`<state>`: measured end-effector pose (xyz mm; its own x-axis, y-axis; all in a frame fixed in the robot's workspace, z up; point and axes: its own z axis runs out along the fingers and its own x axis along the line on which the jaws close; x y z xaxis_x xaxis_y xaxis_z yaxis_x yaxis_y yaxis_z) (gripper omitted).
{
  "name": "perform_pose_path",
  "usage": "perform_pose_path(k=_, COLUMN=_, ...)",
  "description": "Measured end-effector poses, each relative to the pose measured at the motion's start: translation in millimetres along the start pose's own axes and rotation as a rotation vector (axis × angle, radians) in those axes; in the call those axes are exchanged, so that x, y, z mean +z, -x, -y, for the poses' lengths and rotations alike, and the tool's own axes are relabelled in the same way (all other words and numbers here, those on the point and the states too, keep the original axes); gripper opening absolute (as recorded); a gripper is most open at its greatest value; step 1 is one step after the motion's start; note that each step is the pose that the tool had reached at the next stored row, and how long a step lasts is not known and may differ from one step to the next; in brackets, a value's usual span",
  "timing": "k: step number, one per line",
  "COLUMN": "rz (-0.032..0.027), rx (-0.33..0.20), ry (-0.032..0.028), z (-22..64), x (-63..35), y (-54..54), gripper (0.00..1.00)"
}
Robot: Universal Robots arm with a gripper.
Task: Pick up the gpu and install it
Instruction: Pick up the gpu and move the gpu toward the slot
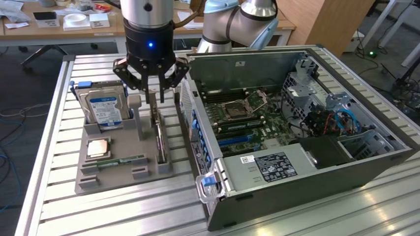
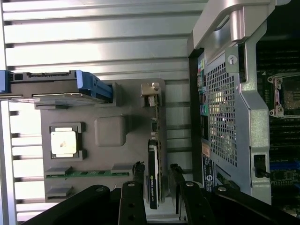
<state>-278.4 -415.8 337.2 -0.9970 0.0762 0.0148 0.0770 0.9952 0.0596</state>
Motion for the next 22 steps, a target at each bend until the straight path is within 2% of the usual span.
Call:
perform_pose_path(k=16, rz=-0.0001, rx=0.0, ry=-0.0001, z=0.2, x=2.6, y=0.0, gripper=0.36)
perform_pose_path(k=22, rz=0.0, rx=0.0, ry=-0.0001, z=0.4, x=6.6, y=0.1, gripper=0.36)
